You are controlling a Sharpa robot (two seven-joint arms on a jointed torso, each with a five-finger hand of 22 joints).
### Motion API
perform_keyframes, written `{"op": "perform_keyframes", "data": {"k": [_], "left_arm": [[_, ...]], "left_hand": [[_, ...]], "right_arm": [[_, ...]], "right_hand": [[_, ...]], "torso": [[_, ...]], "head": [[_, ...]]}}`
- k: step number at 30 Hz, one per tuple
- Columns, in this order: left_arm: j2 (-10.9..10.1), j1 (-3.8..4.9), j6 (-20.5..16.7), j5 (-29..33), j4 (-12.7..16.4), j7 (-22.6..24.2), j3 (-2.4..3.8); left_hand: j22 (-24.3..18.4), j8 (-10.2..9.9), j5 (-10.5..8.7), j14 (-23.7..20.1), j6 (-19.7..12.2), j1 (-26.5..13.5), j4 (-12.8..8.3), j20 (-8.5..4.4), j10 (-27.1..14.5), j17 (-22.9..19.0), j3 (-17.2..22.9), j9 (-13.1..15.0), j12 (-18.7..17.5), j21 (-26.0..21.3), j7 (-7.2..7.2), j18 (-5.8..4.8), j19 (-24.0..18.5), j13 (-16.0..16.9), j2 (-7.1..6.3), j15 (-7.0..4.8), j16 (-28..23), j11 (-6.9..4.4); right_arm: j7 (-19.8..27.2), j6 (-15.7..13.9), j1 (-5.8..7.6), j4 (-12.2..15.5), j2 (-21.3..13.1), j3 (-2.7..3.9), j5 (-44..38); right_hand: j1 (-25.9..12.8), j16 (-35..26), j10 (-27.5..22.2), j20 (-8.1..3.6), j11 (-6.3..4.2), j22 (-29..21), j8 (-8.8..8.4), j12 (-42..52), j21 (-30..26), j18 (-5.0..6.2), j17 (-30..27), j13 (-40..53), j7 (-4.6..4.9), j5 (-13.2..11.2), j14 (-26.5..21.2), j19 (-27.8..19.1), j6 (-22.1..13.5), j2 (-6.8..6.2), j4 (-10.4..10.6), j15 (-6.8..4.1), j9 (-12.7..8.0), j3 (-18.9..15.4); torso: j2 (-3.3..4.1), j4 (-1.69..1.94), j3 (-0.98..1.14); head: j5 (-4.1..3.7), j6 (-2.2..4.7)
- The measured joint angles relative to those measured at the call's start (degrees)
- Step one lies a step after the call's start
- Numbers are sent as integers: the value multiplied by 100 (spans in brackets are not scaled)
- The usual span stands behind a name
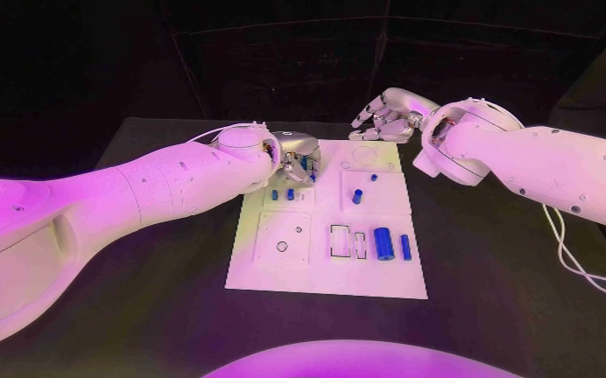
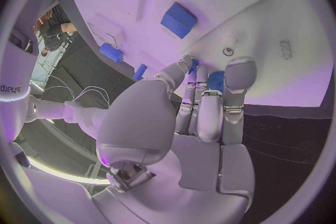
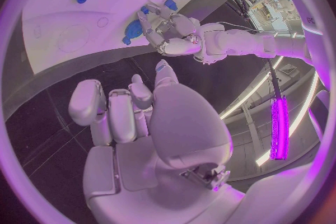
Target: Assemble the parts on the task board
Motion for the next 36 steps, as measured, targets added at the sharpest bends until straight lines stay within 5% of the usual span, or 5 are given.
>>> {"op": "perform_keyframes", "data": {"k": [19,27,36], "left_arm": [[-204,-55,-308,8,238,153,-12],[-431,-56,-543,71,507,280,129],[-652,-54,-718,152,731,349,174]], "left_hand": [[456,-274,-4,0,194,-25,-193,4,304,-85,411,10,-507,366,33,-87,77,-14,-26,0,29,23],[504,-304,-4,0,201,-55,-208,4,324,-94,426,12,-541,421,41,-86,77,-15,-56,0,28,43],[516,-333,-3,-1,215,-55,-210,4,345,-103,445,11,-577,421,36,-86,77,-15,-56,0,28,22]], "right_arm": [[4,0,0,-39,2,0,0],[4,-2,-1,-110,1,0,0],[4,-1,-1,-164,5,0,0]], "right_hand": [[0,0,0,0,0,1,0,0,0,0,0,0,0,0,0,0,0,0,0,0,0,0],[0,0,0,0,0,1,28,0,0,0,1,11,0,0,0,0,0,0,0,0,0,0],[0,1,0,0,0,1,28,0,0,0,1,11,0,0,0,0,0,0,0,0,0,0]], "torso": [[-2,6,-5],[-5,14,-7],[-3,16,-7]], "head": [[-17,25],[11,51],[38,74]]}}
